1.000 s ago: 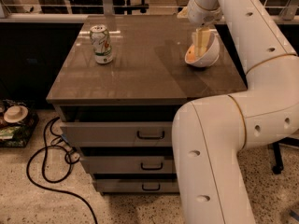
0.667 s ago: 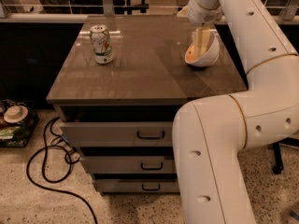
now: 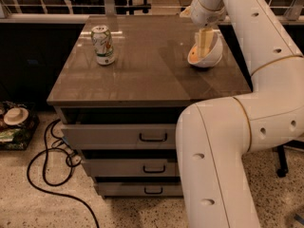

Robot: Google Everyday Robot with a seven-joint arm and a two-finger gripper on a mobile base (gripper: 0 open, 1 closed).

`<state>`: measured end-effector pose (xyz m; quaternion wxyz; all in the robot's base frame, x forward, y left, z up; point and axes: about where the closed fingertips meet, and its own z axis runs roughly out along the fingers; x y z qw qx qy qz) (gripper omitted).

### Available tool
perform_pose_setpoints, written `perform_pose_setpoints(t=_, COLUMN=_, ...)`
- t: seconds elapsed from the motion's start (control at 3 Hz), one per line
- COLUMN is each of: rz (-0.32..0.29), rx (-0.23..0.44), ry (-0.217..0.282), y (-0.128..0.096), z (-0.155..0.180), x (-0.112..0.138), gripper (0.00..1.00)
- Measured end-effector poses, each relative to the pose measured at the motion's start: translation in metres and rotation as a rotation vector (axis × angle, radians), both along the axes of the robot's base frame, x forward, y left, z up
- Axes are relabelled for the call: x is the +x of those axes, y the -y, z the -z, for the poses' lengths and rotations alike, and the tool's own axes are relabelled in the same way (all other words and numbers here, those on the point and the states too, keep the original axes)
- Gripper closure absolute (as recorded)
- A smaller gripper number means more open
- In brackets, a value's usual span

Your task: Pick orange from white bowl and place on counter

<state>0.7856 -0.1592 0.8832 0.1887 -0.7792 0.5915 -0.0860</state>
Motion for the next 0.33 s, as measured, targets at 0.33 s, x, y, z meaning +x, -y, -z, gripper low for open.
perform_pose_setpoints(t=0.33, rz=0.000, rx=0.000, ry=0.000, y=0.0000, z=0.0000, x=0.0000, gripper=0.00)
